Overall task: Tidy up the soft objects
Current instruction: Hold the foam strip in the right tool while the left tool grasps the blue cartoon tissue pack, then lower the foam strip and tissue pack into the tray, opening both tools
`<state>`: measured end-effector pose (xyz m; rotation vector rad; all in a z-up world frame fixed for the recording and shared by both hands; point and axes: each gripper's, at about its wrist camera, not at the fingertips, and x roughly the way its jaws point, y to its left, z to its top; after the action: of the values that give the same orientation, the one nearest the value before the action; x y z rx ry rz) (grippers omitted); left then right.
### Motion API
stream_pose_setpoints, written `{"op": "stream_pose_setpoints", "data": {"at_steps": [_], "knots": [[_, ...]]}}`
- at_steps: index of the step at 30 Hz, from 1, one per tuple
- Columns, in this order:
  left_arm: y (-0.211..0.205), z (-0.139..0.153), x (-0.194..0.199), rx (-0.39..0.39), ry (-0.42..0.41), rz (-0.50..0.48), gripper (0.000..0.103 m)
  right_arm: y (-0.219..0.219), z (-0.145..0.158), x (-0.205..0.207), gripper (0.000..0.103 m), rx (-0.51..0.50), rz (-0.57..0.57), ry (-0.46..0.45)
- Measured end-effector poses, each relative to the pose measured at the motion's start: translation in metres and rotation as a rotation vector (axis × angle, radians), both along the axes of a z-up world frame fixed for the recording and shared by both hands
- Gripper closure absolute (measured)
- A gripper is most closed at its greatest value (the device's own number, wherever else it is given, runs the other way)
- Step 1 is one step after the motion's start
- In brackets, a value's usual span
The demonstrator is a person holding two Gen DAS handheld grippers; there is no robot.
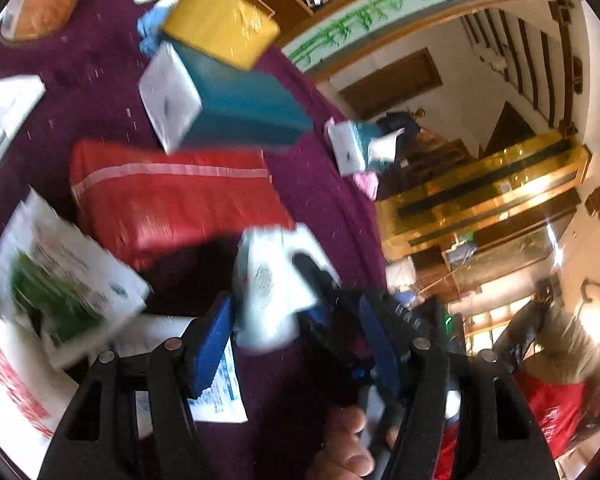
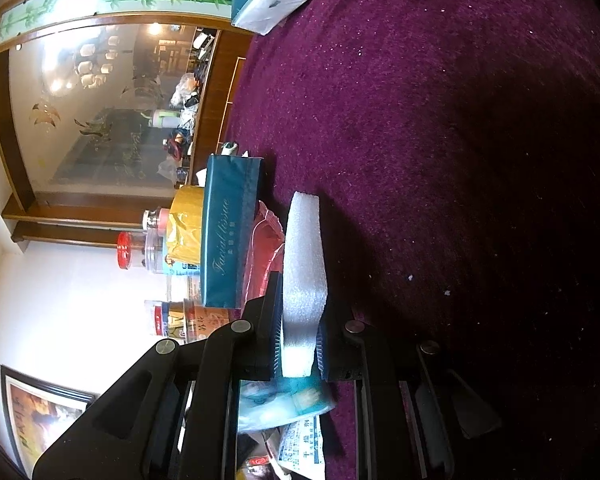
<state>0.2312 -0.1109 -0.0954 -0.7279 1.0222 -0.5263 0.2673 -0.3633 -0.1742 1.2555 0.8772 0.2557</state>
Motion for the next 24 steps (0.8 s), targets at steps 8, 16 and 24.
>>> {"op": "stream_pose_setpoints", "data": {"at_steps": [8, 16, 24], "knots": [[-0.008, -0.019, 0.022, 0.098, 0.053, 0.032, 0.040, 0.003, 0.002, 0.002, 0.091, -0.019, 0.002, -0.006], [-0.010, -0.019, 0.010, 0.187, 0.000, -0.018, 0.091, 0.006, 0.003, 0.001, 0.091, -0.045, -0.003, -0.008], [-0.002, 0.014, -0.003, 0.202, -0.101, -0.015, 0.093, 0.004, -0.004, -0.003, 0.089, 0.077, -0.001, -0.005]]}}
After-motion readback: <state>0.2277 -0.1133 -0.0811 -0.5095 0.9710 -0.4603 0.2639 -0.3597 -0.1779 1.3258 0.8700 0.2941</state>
